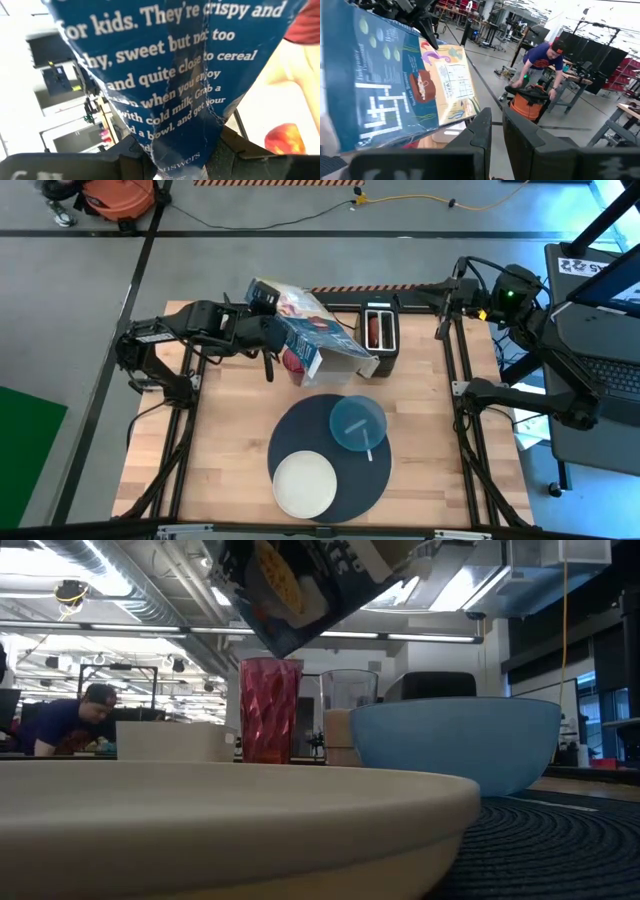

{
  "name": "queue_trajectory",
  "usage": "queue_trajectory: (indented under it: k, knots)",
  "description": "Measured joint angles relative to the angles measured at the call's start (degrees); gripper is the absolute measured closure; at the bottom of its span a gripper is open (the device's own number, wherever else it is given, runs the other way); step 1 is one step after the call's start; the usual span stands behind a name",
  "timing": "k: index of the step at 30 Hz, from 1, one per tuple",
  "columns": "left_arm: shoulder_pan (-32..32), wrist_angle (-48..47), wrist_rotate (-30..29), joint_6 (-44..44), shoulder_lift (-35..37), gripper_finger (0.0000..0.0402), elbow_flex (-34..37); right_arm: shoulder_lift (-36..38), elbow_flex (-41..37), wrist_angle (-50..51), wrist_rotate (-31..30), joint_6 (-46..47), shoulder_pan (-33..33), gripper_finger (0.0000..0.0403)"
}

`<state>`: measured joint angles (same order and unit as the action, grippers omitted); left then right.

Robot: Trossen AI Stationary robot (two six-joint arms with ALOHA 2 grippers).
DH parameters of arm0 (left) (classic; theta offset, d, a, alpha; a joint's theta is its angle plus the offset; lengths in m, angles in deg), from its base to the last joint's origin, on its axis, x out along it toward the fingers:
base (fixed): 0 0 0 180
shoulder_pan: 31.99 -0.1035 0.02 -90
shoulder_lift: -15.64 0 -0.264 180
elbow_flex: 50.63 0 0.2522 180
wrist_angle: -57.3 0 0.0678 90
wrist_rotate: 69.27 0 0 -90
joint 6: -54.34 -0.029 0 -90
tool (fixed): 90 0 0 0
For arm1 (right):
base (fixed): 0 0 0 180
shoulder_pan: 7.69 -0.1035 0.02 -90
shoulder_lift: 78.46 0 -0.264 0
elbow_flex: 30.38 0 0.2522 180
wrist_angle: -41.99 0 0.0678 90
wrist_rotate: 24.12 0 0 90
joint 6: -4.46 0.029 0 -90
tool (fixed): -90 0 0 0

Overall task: Arrange a breakfast setting
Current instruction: Pour the cereal from the cereal box into the blue bowl

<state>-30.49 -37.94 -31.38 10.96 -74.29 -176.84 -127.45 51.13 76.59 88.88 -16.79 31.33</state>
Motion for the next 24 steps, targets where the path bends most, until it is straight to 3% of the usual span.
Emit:
queue_trajectory:
  k: [9, 24]
  knots:
    - [0.0, 3.3, -0.3, -8.1, -0.8, 0.0286, 0.0, 0.0, 0.0, 0.1, 0.0, 0.0, 0.0, 0.0352]
    - [0.0, 4.9, -2.8, -11.9, -4.2, 0.0286, 0.0, 0.0, 0.0, 0.6, 0.1, -0.1, 0.0, 0.0352]
